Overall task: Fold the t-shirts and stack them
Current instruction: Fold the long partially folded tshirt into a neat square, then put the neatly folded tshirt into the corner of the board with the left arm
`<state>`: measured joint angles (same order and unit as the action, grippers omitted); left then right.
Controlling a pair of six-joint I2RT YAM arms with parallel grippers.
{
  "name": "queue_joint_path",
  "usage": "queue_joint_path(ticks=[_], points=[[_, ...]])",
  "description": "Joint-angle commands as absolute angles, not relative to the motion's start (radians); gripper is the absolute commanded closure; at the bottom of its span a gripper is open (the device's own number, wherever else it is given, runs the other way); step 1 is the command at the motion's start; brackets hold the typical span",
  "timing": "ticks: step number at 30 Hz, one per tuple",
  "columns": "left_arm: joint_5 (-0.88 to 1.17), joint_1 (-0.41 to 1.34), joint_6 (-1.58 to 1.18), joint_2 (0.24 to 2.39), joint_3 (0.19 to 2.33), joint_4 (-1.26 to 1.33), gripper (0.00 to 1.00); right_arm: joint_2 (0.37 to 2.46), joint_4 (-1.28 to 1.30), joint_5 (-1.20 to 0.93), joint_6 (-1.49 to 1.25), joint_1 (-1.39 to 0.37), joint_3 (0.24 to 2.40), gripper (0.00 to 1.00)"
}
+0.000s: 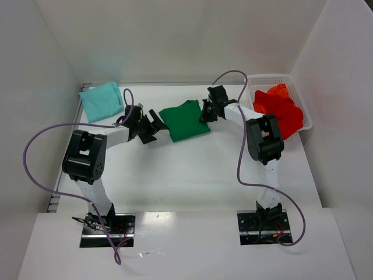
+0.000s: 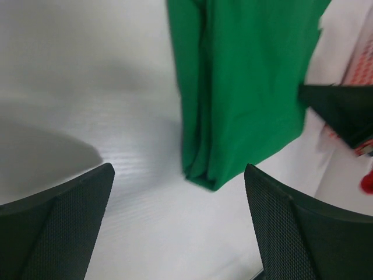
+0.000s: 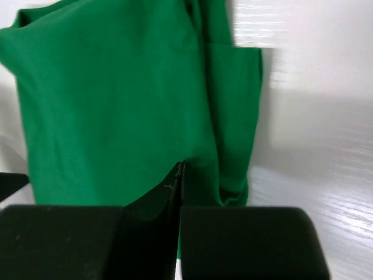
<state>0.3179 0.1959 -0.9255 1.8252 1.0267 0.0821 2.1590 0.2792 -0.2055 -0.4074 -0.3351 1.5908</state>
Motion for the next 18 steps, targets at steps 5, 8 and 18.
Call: queue_joint_path(ticks=[5,8,18], points=[[0.238,0.240,-1.070,1.897,1.091,0.242,0.00,2.201,0.285,-0.153,-0.376,-0.331,1.620,1.00],[0.163,0.280,-1.108,1.908,1.092,0.233,0.00,2.224,0.285,-0.175,-0.376,-0.331,1.629,1.00],[-0.032,0.358,-1.233,2.020,1.174,0.176,0.00,2.252,0.276,-0.219,-0.396,-0.348,1.592,1.00]])
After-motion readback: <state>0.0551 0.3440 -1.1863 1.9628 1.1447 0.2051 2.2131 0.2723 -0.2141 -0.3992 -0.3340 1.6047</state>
